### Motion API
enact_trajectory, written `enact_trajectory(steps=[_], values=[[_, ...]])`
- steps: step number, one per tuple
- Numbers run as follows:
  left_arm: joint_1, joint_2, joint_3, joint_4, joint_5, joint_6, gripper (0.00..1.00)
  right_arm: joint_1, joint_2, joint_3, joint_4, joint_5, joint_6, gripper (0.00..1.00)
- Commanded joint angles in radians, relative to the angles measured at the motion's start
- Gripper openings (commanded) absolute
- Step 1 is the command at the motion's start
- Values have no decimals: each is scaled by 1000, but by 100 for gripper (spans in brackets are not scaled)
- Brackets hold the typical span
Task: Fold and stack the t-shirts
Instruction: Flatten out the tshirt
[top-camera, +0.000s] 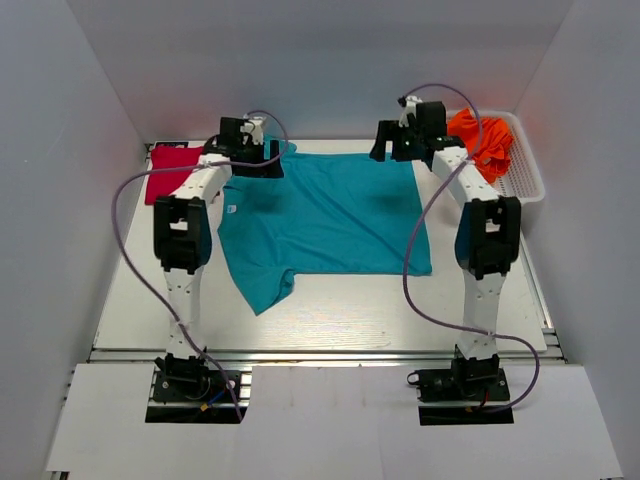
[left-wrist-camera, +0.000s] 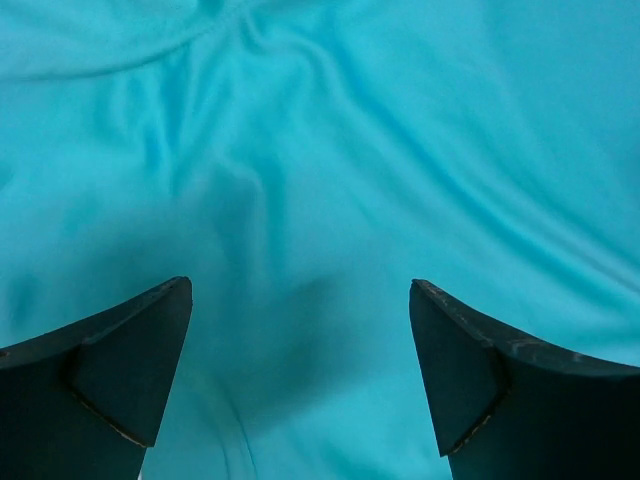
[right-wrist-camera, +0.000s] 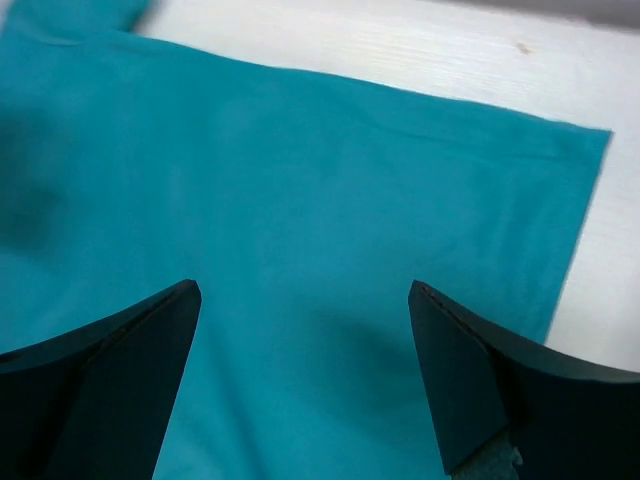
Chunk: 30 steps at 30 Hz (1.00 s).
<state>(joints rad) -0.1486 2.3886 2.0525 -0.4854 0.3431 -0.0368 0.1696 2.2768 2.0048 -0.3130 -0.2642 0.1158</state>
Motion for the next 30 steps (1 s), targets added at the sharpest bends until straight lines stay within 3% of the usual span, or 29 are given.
enact_trajectory(steps=[1,2,4,5,6,8,9,13,19,24,27,30], values=[[-26,-316,-148,-27,-21,-6,100,42,-249,-136,52,3,-22,90],[-26,-436,-310,6,-21,-67,100,48,-348,-279,72,52,37,90],[-26,-563,-487,45,-45,-121,100,50,-417,-398,135,77,109,90],[-26,-627,-653,60,-46,-144,100,50,-450,-456,155,88,151,90],[-35,-690,-734,74,-56,-182,100,47,-564,-641,201,91,168,90],[-57,-874,-950,93,-90,-230,100,48,-681,-812,268,147,264,90],[-57,-984,-1013,93,-90,-270,100,47,-751,-910,329,190,278,90],[-114,-1147,-1274,32,-90,-325,100,47,-936,-1107,318,252,331,90],[-210,-1261,-1462,-20,-49,-449,100,42,-1033,-1183,223,341,352,90],[-270,-1273,-1458,-67,-119,-482,98,41,-1065,-1222,216,349,337,90],[-282,-1273,-1411,-82,-171,-482,100,73,-1056,-1236,281,11,171,90],[-282,-1299,-1388,-33,-188,-494,100,160,-982,-1193,259,-143,138,90]])
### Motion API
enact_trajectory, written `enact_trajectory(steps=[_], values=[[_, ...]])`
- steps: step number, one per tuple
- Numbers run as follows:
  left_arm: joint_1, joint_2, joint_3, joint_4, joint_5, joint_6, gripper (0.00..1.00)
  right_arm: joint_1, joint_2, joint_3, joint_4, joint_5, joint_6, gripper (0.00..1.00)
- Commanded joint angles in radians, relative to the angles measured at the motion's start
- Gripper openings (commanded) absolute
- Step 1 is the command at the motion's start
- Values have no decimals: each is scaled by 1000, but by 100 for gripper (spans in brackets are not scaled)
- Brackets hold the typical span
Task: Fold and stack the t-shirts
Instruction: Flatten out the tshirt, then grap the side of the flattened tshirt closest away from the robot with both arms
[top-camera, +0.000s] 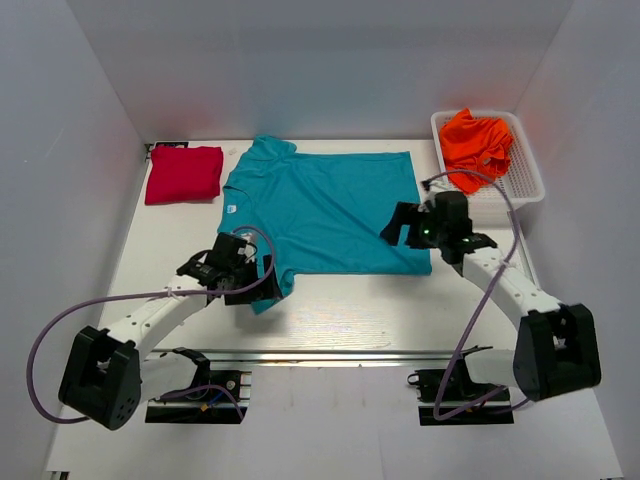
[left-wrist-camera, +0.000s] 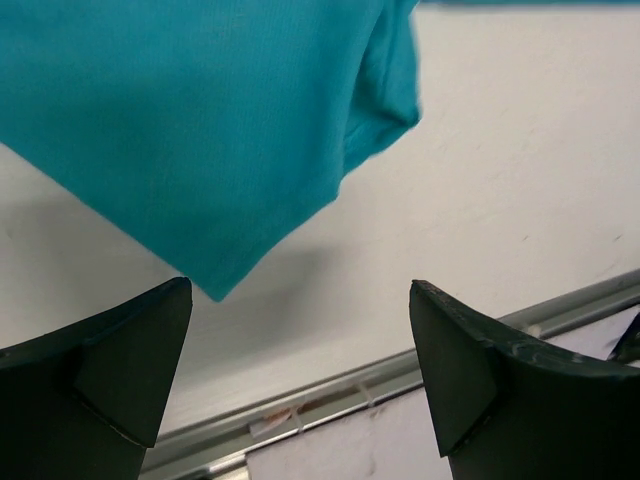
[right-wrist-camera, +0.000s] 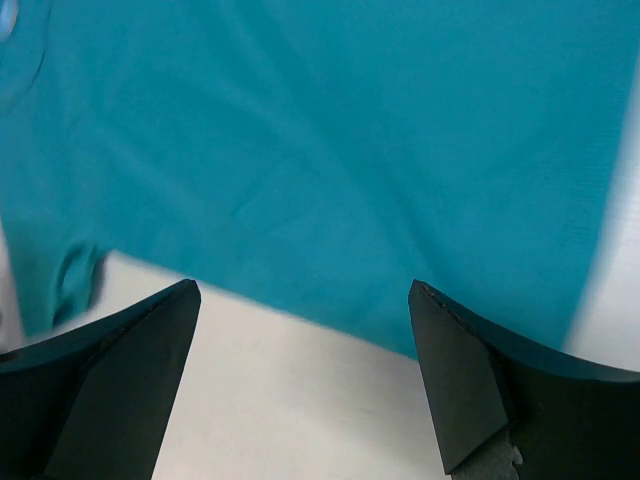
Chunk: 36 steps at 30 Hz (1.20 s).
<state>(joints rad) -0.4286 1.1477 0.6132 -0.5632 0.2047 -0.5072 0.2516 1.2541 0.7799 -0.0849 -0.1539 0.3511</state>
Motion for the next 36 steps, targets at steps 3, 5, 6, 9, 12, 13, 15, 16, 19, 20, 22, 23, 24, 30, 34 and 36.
enact_trajectory(steps=[3,5,6,9,12,13,15,16,19,20,22,23,24,30,34,36], values=[[7,-107,51,89,-79,-47,100,210,172,61,56,-332,-78,90],[19,-117,51,77,-128,-74,100,282,238,84,73,-375,-67,90],[19,-131,51,57,-193,-74,100,305,287,113,71,-386,-55,90],[19,-131,60,78,-284,-91,100,397,394,177,118,-395,-12,88],[19,-76,86,124,-352,-102,100,460,480,220,146,-369,64,84],[28,-50,95,135,-370,-112,100,477,496,237,148,-377,86,83],[37,44,120,184,-383,-102,100,502,546,291,175,-374,112,81],[51,79,131,198,-383,-102,100,517,576,309,172,-375,129,79],[64,193,172,252,-311,-68,100,537,632,334,188,-357,166,73],[74,210,181,287,-300,-57,100,549,654,344,192,-354,169,70],[86,254,181,298,-274,-57,100,566,695,370,197,-360,181,64],[87,265,181,310,-274,-57,100,569,705,378,197,-358,183,63],[87,274,181,310,-262,-57,100,572,709,392,197,-357,184,61],[105,310,137,364,-242,-57,100,595,716,386,186,-274,224,50],[105,319,103,387,-232,-57,100,595,729,384,197,-236,261,46],[114,319,91,396,-232,-67,100,597,735,384,195,-214,267,45]])
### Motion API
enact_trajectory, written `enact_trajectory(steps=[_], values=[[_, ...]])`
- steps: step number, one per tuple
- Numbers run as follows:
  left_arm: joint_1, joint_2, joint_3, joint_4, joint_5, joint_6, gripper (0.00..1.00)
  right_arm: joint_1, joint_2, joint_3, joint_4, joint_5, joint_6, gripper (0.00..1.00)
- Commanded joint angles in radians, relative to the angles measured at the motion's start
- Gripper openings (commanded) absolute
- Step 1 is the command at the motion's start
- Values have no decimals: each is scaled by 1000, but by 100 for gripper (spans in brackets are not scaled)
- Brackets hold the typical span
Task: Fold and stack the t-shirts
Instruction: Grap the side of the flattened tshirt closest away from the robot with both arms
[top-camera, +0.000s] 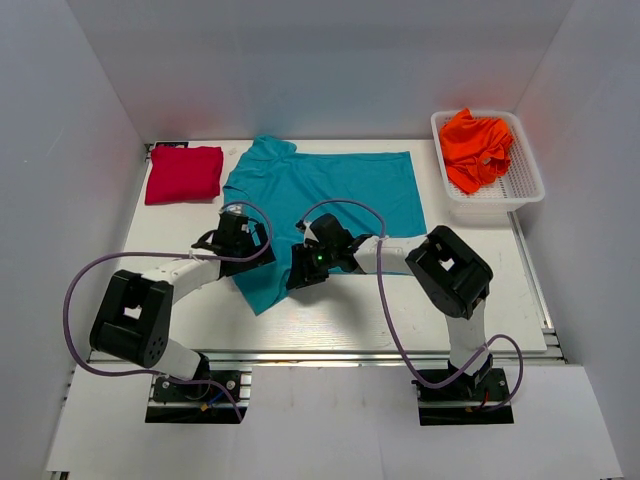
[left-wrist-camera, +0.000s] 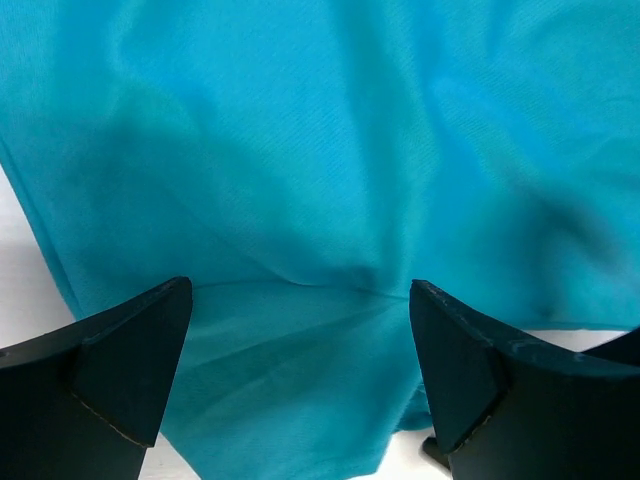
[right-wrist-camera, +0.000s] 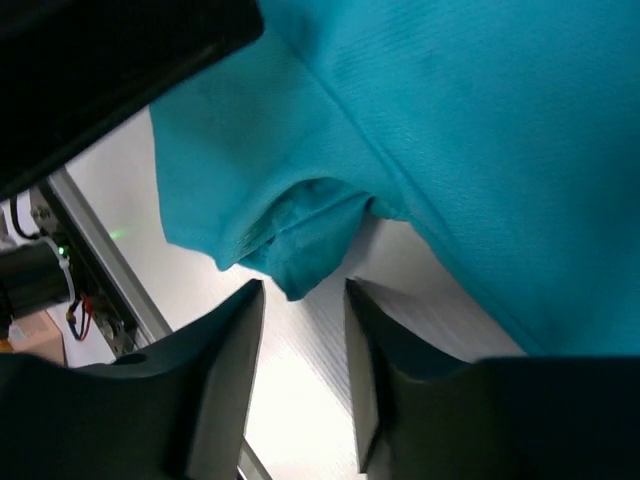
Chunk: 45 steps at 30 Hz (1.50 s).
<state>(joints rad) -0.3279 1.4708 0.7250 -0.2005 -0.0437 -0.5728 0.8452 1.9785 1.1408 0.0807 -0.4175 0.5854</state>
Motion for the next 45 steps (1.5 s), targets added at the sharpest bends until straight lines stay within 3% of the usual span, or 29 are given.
enact_trajectory(steps=[1,4,6,7,16,24,25,26,30,31,40,45], values=[[13,-4,-30,33,16,-1,100,5,11,25,30,60,42,42],[13,6,-39,42,16,-1,100,0,10,16,34,85,48,28],[13,16,-39,42,16,-1,100,0,6,5,42,85,41,5],[23,16,-48,42,16,-1,100,0,2,-1,45,83,36,0],[43,57,-49,33,7,-1,100,0,-125,-140,7,2,-59,0],[61,105,-49,42,57,-1,100,5,-113,-162,-39,-139,-127,0],[61,105,-49,42,67,22,100,6,-116,-162,-39,-147,-131,1],[61,96,-38,42,93,33,100,6,-119,-164,-39,-153,-140,28],[49,15,-29,-5,140,94,100,2,-162,-167,-38,-119,-145,67],[40,-16,-16,-72,127,103,100,2,-174,-177,-38,-84,-142,90],[39,-482,-16,-408,13,34,100,-49,-432,-236,-78,187,-108,90],[39,-495,-36,-499,99,16,100,-159,-529,-274,-241,414,-13,90]])
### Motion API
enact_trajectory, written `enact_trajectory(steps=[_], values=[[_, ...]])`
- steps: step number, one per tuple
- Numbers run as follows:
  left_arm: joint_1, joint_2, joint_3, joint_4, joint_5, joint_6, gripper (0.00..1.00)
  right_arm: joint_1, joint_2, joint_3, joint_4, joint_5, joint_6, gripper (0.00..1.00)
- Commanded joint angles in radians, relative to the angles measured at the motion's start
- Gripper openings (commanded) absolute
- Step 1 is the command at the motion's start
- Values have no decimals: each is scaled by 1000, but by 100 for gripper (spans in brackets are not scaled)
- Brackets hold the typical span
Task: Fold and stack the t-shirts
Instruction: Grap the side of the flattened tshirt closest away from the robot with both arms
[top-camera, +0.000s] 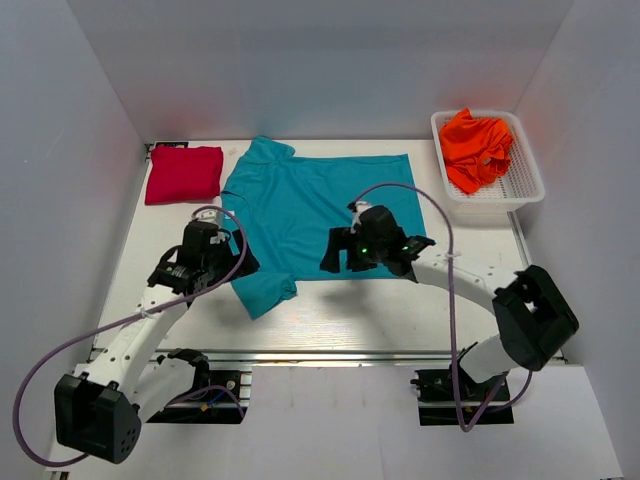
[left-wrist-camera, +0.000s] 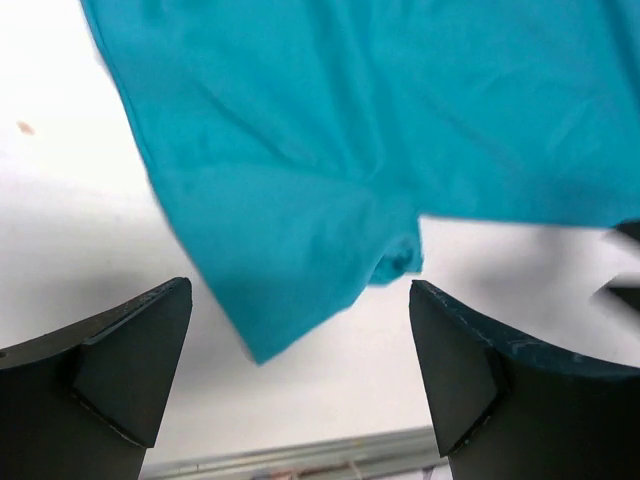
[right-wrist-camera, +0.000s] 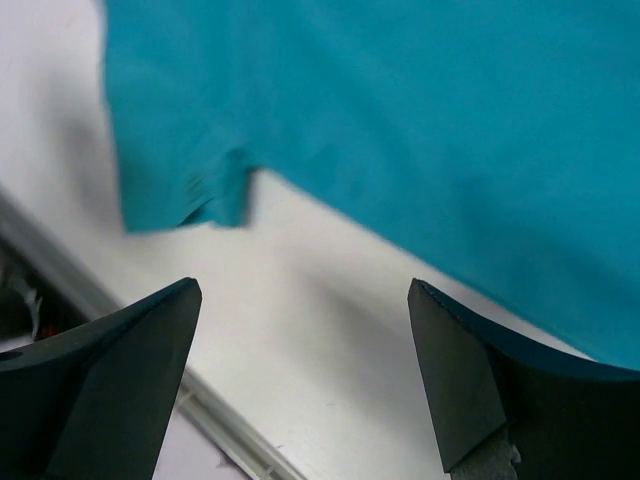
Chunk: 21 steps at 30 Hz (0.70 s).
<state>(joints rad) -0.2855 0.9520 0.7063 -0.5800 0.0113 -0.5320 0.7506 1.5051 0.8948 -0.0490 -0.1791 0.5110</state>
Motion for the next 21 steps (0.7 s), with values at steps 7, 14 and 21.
enact_trajectory(steps=[7,14,21], values=[[-63,137,-116,-101,187,-2,91,-250,-212,-168,-205,280,110,90],[-107,151,-162,-136,124,-98,75,-339,-356,-247,-279,386,107,90],[-107,197,-174,15,75,-76,61,-413,-336,-310,-272,363,98,90]])
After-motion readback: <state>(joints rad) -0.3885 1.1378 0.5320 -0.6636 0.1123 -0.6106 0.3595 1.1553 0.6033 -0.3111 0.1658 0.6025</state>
